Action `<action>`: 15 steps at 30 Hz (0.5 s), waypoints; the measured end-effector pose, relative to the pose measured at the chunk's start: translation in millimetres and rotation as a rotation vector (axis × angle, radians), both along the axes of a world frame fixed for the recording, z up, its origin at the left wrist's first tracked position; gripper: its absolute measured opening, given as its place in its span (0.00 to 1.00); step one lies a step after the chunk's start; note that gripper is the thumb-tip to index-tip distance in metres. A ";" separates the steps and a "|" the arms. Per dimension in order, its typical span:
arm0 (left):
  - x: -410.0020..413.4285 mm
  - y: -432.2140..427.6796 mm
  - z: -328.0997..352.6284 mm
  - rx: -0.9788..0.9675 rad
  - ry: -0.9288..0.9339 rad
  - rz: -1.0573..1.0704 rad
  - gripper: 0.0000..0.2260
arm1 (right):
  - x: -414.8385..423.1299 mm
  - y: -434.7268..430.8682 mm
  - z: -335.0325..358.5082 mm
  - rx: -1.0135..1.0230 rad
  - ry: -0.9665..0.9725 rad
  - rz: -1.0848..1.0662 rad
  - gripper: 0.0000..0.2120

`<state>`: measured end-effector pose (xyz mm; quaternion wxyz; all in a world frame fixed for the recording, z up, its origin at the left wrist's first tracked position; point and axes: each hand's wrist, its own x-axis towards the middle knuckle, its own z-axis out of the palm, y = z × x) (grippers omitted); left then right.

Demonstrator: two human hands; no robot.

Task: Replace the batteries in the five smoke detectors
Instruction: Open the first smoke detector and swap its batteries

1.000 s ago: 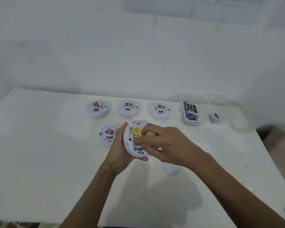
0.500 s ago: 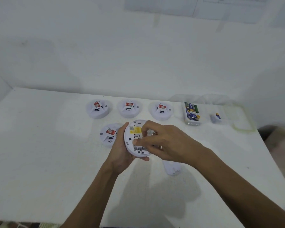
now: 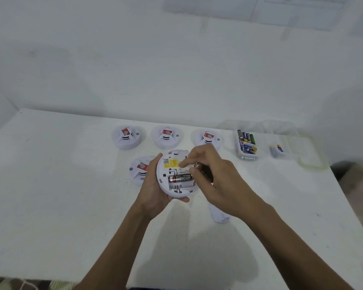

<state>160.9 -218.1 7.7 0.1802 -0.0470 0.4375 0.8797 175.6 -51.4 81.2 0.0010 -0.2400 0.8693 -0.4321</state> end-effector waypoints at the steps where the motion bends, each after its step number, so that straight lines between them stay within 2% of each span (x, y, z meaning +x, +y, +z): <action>1: -2.1 -1.4 -3.3 -0.025 -0.008 0.008 0.28 | -0.2 -2.0 -1.3 -0.063 -0.019 -0.029 0.07; 4: -0.5 -0.8 1.1 -0.023 0.010 0.001 0.27 | 0.4 -6.6 -7.8 -0.196 -0.048 -0.107 0.04; 8: -1.7 -3.3 3.1 -0.033 0.039 -0.025 0.16 | 2.2 -10.2 -13.8 -0.249 0.010 -0.113 0.14; 9: -3.1 -3.7 -0.1 -0.026 0.044 -0.027 0.17 | 2.7 -10.6 -14.0 -0.257 0.018 -0.108 0.16; 10: -2.7 -4.0 1.8 -0.021 0.045 -0.027 0.18 | 2.5 -11.0 -14.8 -0.267 0.018 -0.110 0.16; 11: -2.8 -4.3 0.5 -0.019 0.039 -0.023 0.17 | 2.5 -11.2 -15.3 -0.283 0.010 -0.119 0.16; 12: -2.0 -4.2 2.0 -0.026 0.028 -0.012 0.11 | 2.9 -11.6 -15.4 -0.302 -0.004 -0.138 0.17; 14: -2.7 -5.4 -0.7 -0.011 0.028 0.007 0.12 | 4.1 -12.3 -14.9 -0.348 -0.031 -0.194 0.16; 15: -3.1 -4.9 -0.7 0.015 0.042 -0.017 0.09 | 4.6 -12.5 -15.0 -0.366 -0.029 -0.222 0.15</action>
